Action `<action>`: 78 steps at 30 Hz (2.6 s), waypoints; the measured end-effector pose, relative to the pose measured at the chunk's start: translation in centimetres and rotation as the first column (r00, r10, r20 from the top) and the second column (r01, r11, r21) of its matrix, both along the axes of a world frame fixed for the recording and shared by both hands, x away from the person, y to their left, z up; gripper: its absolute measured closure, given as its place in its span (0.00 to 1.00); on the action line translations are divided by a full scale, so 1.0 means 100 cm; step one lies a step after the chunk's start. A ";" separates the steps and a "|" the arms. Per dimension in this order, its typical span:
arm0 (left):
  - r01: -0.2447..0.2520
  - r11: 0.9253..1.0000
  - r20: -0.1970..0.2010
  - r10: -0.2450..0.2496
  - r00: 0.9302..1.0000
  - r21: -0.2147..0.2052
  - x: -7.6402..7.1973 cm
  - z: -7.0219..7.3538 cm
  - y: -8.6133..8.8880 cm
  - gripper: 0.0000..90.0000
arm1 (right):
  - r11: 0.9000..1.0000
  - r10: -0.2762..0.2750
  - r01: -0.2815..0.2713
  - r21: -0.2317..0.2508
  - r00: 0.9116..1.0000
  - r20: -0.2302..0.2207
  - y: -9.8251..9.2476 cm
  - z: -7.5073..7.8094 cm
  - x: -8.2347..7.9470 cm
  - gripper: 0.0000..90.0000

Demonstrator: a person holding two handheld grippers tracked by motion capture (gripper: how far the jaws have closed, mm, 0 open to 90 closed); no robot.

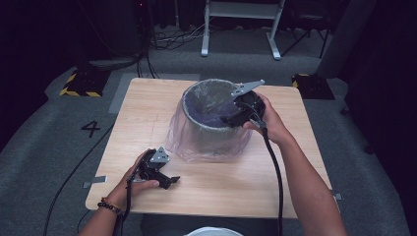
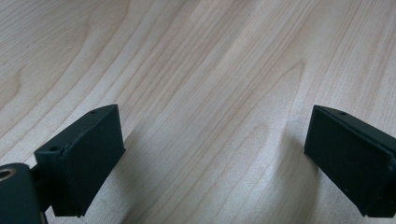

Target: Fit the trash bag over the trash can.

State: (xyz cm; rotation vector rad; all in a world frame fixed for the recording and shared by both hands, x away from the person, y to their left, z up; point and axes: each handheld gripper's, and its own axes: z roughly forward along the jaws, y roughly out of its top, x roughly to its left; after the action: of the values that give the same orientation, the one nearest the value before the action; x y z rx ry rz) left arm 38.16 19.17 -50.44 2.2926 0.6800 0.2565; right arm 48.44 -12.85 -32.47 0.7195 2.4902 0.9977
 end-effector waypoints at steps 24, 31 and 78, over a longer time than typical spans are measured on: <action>0.000 1.000 0.000 0.000 1.000 0.000 0.000 0.000 0.000 0.05 | 0.994 -0.046 0.019 -0.112 0.970 -0.239 0.007 -0.007 0.017 0.19; 0.001 1.000 0.000 -0.001 1.000 0.001 0.000 0.000 0.000 0.05 | 0.991 -0.042 0.005 -0.135 0.962 -0.269 0.009 -0.006 0.019 0.18; 0.003 1.000 0.001 -0.003 1.000 0.000 0.000 0.000 0.000 0.05 | 0.992 0.009 -0.013 0.122 1.000 0.026 -0.075 0.028 -0.027 0.25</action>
State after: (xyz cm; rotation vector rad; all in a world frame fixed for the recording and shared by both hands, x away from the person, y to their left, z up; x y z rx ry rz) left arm 38.18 19.17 -50.44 2.2928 0.6763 0.2563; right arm 45.71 -20.33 -29.65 0.7255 2.4303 1.1643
